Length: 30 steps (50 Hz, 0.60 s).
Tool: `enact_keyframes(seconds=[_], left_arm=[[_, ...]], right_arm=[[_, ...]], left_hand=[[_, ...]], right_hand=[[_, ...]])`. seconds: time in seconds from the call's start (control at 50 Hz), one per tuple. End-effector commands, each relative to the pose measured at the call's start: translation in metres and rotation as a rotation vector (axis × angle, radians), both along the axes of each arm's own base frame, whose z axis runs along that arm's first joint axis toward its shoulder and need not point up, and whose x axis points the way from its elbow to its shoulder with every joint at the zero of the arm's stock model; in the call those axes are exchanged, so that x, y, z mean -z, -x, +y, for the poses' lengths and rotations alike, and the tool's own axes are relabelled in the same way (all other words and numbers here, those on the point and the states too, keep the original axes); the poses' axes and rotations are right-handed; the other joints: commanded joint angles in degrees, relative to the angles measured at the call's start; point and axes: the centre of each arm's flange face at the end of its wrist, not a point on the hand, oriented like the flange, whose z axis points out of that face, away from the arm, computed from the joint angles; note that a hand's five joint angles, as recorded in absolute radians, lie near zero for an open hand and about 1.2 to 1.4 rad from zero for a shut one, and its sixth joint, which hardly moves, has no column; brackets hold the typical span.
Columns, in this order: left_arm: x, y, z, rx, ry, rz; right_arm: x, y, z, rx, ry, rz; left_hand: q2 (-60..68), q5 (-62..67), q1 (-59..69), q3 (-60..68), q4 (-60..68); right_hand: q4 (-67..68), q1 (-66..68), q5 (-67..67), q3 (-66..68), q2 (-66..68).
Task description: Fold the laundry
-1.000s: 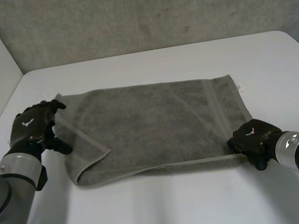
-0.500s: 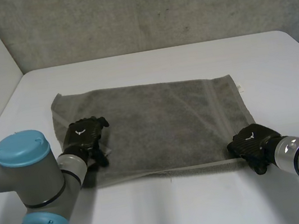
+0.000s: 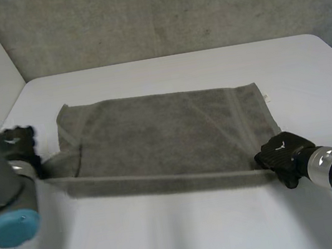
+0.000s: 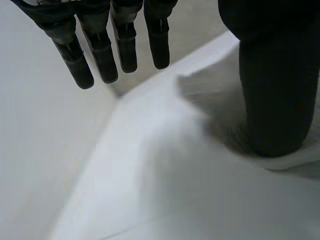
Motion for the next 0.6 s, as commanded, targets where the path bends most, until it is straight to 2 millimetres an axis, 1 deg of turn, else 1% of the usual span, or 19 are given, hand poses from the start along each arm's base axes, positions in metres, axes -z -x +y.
enact_keyframes(seconds=[0.02,0.04,0.08,0.1,0.14,0.16,0.18,0.2,0.24,0.26,0.3,0.32,0.36,0.48,0.52,0.6], left_arm=[[-0.015,-0.026,0.008,-0.074,0.027,0.005],[-0.015,-0.026,0.008,-0.074,0.027,0.005],[-0.010,-0.023,0.021,-0.042,-0.004,0.004],[-0.010,-0.023,0.021,-0.042,-0.004,0.004],[-0.007,-0.015,0.035,0.030,-0.029,0.012],[-0.007,-0.015,0.035,0.031,-0.029,0.012],[-0.006,-0.009,0.043,0.083,-0.041,0.020],[-0.006,-0.009,0.043,0.083,-0.041,0.020],[-0.010,0.004,0.056,0.202,-0.042,0.040],[-0.010,0.004,0.056,0.203,-0.042,0.040],[-0.015,0.012,0.066,0.300,-0.038,0.050],[-0.015,0.012,0.066,0.301,-0.038,0.050],[-0.018,0.016,0.075,0.364,-0.050,0.062],[-0.014,0.016,0.086,0.394,-0.126,0.077],[-0.009,0.014,0.093,0.393,-0.199,0.084],[-0.002,0.013,0.098,0.386,-0.260,0.090]], right_arm=[[0.000,0.001,-0.001,0.004,0.000,-0.001],[0.000,0.001,0.000,0.004,-0.001,-0.001],[0.000,0.001,0.000,0.003,-0.001,-0.001],[0.000,0.001,0.000,0.003,-0.001,-0.001],[0.000,0.000,0.001,-0.002,-0.003,-0.006],[0.000,0.000,0.001,-0.002,-0.003,-0.006],[-0.001,-0.001,0.002,-0.002,-0.004,-0.009],[-0.001,-0.001,0.002,-0.001,-0.004,-0.010],[-0.002,-0.001,0.002,0.001,-0.003,-0.015],[-0.002,-0.001,0.002,0.001,-0.003,-0.015],[-0.005,-0.001,0.002,0.005,0.007,-0.020],[-0.005,-0.001,0.002,0.005,0.007,-0.020],[-0.006,-0.001,0.002,0.005,0.018,-0.023],[-0.007,0.000,-0.001,0.012,0.030,-0.027],[-0.007,0.000,-0.001,0.013,0.031,-0.032],[-0.008,-0.001,-0.003,0.033,0.020,-0.056]], left_hand=[[1.7,2.0,1.6,1.7,1.7],[1.7,2.0,1.6,1.7,1.7],[0.5,0.8,0.4,0.5,0.5],[0.5,0.8,0.4,0.5,0.5],[-0.1,0.1,-0.3,-0.2,-0.1],[-0.1,0.1,-0.3,-0.2,-0.1],[0.0,0.3,-0.1,0.0,0.0],[0.0,0.3,-0.1,0.0,0.0],[0.0,0.3,-0.1,0.0,0.0],[0.0,0.3,-0.1,0.0,0.0],[0.2,0.4,0.1,0.2,0.2],[0.2,0.4,0.1,0.2,0.2],[0.9,1.1,0.7,0.8,0.9],[1.5,1.8,1.4,1.5,1.5],[1.7,2.0,1.6,1.7,1.7],[1.7,2.0,1.6,1.7,1.7]], right_hand=[[3.6,3.3,2.5,3.1,2.7],[3.6,3.3,2.5,3.1,2.7],[3.6,3.3,2.5,3.1,2.7],[3.6,3.3,2.5,3.1,2.7],[3.6,3.3,2.5,3.1,2.7],[3.6,3.3,2.5,3.1,2.7],[3.6,3.3,2.5,3.1,2.7],[3.6,3.3,2.5,3.1,2.7],[3.6,3.3,2.5,3.1,2.7],[3.6,3.3,2.5,3.1,2.7],[3.6,3.3,2.5,3.1,2.7],[3.6,3.3,2.5,3.1,2.7],[3.6,3.3,2.5,3.1,2.7],[3.6,3.3,2.5,3.1,2.7],[3.6,3.3,2.5,3.1,2.7],[3.6,3.3,2.5,3.1,2.7]])
